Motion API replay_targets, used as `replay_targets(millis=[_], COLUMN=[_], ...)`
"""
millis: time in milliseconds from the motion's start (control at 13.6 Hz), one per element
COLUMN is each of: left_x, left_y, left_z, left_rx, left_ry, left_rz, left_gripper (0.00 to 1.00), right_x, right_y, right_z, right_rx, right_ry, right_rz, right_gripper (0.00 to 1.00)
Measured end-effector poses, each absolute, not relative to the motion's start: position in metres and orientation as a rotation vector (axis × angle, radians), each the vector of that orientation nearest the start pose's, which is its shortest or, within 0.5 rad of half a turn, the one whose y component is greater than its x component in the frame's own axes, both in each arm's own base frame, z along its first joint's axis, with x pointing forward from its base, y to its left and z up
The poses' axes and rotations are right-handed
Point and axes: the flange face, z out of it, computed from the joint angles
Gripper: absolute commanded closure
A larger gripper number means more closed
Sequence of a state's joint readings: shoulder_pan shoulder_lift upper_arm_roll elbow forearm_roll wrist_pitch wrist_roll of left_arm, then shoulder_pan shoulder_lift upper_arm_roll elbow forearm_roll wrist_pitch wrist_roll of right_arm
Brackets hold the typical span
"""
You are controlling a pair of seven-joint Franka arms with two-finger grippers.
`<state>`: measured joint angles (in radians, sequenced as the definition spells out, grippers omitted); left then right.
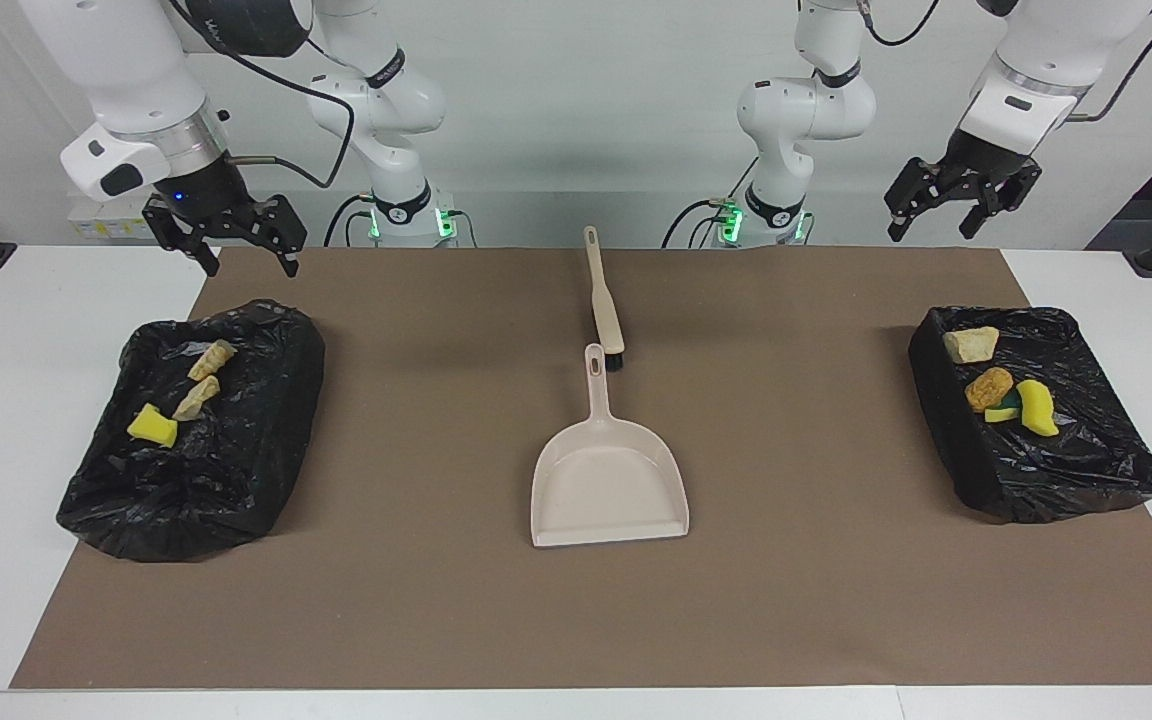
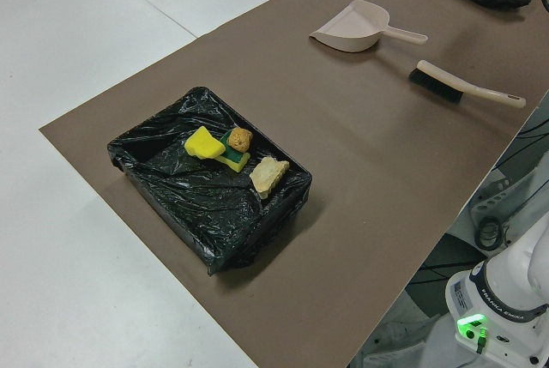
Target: Sweep and dump trash in bin
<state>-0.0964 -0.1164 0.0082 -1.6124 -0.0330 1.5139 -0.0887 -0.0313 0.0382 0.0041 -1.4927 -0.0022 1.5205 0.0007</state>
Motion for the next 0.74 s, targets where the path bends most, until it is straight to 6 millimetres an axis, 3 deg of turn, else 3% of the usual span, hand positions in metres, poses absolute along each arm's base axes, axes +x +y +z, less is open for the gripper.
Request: replay_targets(millis=[368, 736], left_x=[0.511, 0.509], left_y=[-0.028, -0.023], left_z=[0.66, 0.659], left_rx=[-3.176, -3.172], left_ry=[0.071, 0.07], left_rz=[-0.012, 0.007], left_gripper=[0.0, 0.0], right_x=[0.562, 0.562], right_y=[-0.016, -0.016], right_z=[0.635, 0.635], right_rx=[-3.143, -3.143], right_ry=[0.044, 0.044], right_rz=[0.016, 0.016], right_gripper=[0.0, 0.0])
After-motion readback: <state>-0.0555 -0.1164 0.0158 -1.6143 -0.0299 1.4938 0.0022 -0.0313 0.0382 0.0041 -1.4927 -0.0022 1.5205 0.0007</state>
